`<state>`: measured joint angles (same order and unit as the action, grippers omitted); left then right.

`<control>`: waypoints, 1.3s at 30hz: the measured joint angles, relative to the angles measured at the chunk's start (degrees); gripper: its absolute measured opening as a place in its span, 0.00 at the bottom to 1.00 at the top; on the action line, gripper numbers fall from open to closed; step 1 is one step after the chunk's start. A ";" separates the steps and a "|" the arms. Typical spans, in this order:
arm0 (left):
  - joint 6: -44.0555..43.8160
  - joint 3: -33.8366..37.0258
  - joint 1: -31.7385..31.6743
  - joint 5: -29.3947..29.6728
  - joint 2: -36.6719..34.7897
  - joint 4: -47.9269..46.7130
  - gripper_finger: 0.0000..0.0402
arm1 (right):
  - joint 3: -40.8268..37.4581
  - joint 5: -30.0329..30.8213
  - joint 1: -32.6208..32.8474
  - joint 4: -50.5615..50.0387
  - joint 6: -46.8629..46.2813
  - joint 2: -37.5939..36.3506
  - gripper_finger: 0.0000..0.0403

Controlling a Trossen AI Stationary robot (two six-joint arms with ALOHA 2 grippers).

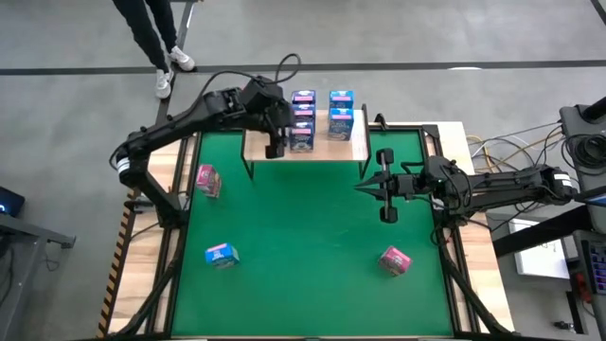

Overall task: Stack cereal on shelf
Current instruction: Put the blue cereal box on the shelf aligned with the other blue cereal boxes

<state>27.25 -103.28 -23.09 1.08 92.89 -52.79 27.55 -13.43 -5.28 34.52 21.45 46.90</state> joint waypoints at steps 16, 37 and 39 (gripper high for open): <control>-12.65 25.33 7.13 -0.20 -17.25 17.78 0.51 | 0.00 0.01 0.00 -0.53 0.48 0.00 0.03; -10.88 66.83 9.25 19.37 -28.15 69.39 0.25 | 0.07 2.11 0.00 -0.79 0.61 0.00 0.03; -10.22 67.44 9.10 19.41 -26.91 73.13 0.19 | 0.15 2.43 0.00 -0.80 0.60 0.00 0.03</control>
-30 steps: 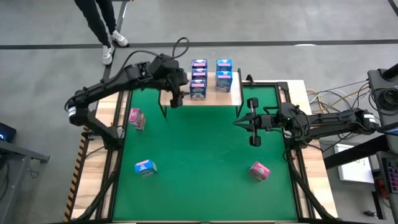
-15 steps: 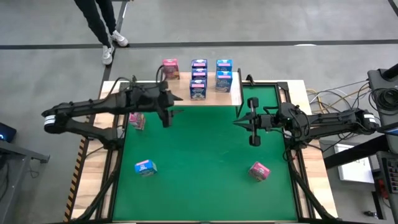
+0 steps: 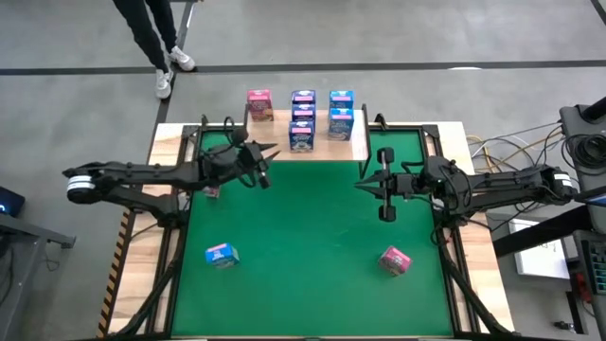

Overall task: Stack cereal on shelf
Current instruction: Put the blue cereal box on the shelf aligned with the other blue cereal boxes

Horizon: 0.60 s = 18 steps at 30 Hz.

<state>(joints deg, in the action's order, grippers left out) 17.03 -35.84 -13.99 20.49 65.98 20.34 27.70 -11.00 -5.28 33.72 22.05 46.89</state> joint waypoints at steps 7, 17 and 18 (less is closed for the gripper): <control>0.42 -2.94 -1.73 0.04 5.78 0.71 0.01 | 0.03 0.70 0.00 -0.43 -0.01 0.00 0.03; 0.44 -7.60 -3.16 0.07 12.38 0.00 0.00 | 0.03 0.70 0.00 -0.49 0.08 0.00 0.03; 0.44 -7.83 -3.16 0.08 12.67 -0.04 0.00 | 0.02 0.70 0.00 -0.49 0.08 0.00 0.03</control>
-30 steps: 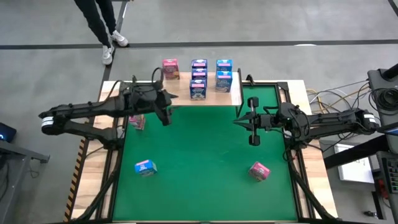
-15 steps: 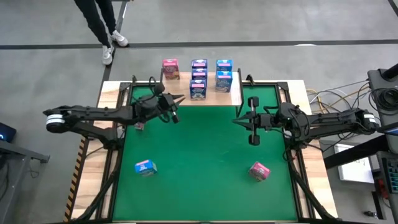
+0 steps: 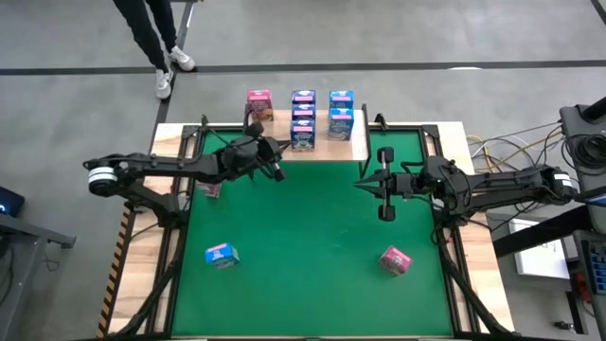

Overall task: Stack cereal on shelf
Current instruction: Put the blue cereal box on the shelf aligned with the other blue cereal boxes, then put the top violet cereal box on the shelf aligned with the other violet cereal box

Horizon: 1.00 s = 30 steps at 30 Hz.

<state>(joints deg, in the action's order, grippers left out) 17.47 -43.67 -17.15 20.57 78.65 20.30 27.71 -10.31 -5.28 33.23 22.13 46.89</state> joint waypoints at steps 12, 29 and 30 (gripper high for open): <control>-0.21 -0.84 0.00 0.05 -0.18 -0.72 0.00 | -0.01 0.00 0.00 -0.04 0.37 0.00 0.03; -6.39 -0.45 6.50 -0.06 -2.08 -10.75 0.00 | -0.01 -0.02 0.00 -0.48 0.76 0.00 0.03; -7.17 -0.45 7.27 -0.08 -2.71 -12.50 0.00 | -0.01 -0.02 0.00 -0.49 0.99 0.00 0.03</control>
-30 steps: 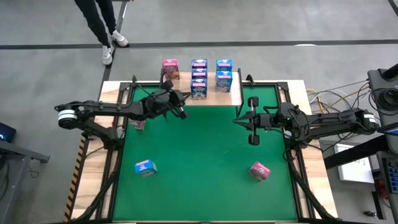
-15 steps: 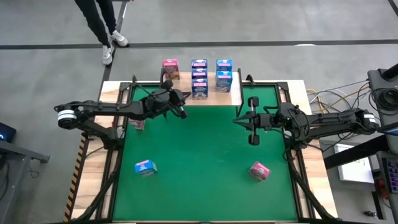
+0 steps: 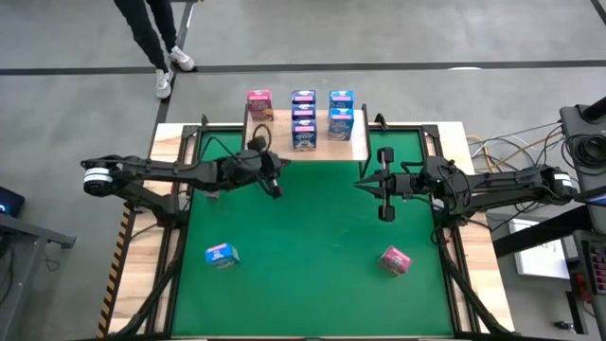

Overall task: Stack cereal on shelf
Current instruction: Put the top violet cereal box on the shelf aligned with the other violet cereal box

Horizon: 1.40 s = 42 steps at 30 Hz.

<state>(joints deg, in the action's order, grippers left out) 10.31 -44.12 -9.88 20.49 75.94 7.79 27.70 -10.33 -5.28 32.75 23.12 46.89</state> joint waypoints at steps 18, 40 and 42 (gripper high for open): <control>-24.12 0.02 8.73 12.14 -17.05 -34.04 0.00 | -0.07 0.00 0.00 0.30 2.40 0.00 0.03; -66.28 -8.95 9.11 4.94 -17.00 -78.06 0.00 | -0.09 -0.09 0.00 4.31 9.96 0.00 0.03; -68.45 -9.33 9.11 4.69 -15.97 -80.87 0.00 | -0.09 -0.11 0.00 4.42 10.04 0.00 0.03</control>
<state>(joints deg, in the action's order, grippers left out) -58.15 -53.45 -0.78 25.18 59.97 -73.08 27.62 -10.44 -5.28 37.17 33.16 46.89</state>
